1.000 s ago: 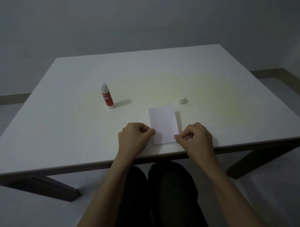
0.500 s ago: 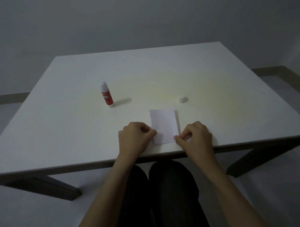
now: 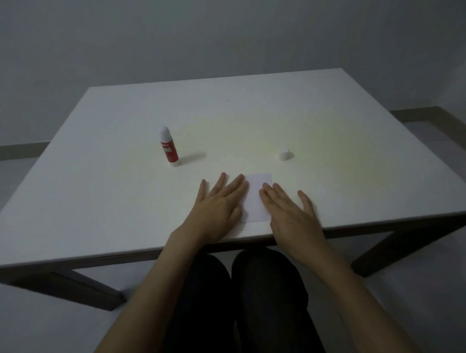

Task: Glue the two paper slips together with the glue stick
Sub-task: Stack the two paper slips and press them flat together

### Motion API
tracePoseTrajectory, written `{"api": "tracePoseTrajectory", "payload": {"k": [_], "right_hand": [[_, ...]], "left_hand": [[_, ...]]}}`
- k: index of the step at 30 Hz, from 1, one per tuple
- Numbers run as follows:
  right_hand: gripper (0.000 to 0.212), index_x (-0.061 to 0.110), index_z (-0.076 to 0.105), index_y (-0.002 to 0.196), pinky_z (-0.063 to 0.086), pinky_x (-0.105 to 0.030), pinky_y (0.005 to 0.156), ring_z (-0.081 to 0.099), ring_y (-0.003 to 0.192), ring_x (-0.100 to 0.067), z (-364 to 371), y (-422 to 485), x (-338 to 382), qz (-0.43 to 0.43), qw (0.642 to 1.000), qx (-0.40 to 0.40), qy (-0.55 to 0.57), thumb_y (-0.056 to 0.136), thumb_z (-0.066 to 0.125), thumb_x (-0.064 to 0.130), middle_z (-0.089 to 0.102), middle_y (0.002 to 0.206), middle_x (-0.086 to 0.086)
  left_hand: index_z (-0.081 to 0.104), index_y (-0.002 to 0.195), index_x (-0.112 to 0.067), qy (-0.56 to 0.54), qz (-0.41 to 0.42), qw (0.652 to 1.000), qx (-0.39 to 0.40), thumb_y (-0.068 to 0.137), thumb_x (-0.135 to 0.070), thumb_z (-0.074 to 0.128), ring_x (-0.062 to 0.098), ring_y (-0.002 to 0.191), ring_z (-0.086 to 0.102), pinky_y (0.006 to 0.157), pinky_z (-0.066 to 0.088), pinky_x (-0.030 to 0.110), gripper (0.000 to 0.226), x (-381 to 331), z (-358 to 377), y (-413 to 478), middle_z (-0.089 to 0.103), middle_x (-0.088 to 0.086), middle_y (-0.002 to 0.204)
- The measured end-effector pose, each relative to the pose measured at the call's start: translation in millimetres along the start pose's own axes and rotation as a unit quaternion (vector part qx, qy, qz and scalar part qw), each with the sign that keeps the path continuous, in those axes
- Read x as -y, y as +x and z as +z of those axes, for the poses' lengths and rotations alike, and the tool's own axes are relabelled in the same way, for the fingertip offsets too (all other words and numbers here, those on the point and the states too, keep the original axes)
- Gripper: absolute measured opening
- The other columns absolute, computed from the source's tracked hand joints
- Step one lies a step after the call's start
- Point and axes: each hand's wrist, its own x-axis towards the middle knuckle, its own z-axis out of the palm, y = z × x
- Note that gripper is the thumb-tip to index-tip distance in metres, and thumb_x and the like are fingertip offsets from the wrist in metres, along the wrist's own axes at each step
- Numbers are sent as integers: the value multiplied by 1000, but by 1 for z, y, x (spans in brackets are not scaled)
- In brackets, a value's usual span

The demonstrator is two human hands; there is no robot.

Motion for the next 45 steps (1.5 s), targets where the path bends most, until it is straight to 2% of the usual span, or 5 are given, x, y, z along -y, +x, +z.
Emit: {"api": "tracePoseTrajectory", "payload": {"k": [15, 22, 29, 34, 45], "right_hand": [[59, 11, 3, 148, -19, -45, 110, -3, 146, -14, 8, 22, 43, -44, 999, 7, -16, 93, 26, 12, 2, 160, -5], [60, 22, -1, 147, -31, -47, 102, -16, 141, -5, 7, 23, 54, -75, 997, 22, -8, 92, 5, 45, -5, 159, 6], [56, 19, -2, 148, -23, -58, 107, -13, 145, -15, -7, 66, 34, 1, 998, 52, -46, 97, 12, 38, -4, 160, 6], [61, 25, -4, 147, -34, -50, 100, -16, 144, -14, 14, 32, 59, -108, 992, 28, -64, 91, 6, 46, -4, 159, 8], [62, 29, -6, 146, -36, -48, 100, -23, 141, -15, 19, 35, 55, -93, 995, 17, -41, 88, 2, 50, -7, 158, 12]], "left_hand": [[2, 148, -30, -31, 1, 999, 23, 93, -53, 32, 14, 146, -11, 116, -12, 48, 67, 59, -12, -12, 1, -12, 159], [10, 148, -30, -72, 12, 997, 6, 84, -61, 43, 13, 147, -5, 117, -8, 51, 79, 65, -9, -10, 8, -12, 159], [11, 148, -31, -70, 2, 998, 2, 79, -66, 46, 11, 147, -1, 118, -5, 49, 85, 65, -9, -9, 11, -13, 158], [15, 148, -31, -77, 13, 997, -17, 79, -62, 51, 13, 147, 0, 118, -4, 51, 84, 67, -6, -9, 12, -14, 158], [12, 148, -28, -79, 10, 997, -11, 78, -63, 50, 15, 147, -1, 117, -5, 52, 87, 67, -5, -6, 10, -11, 159]]}}
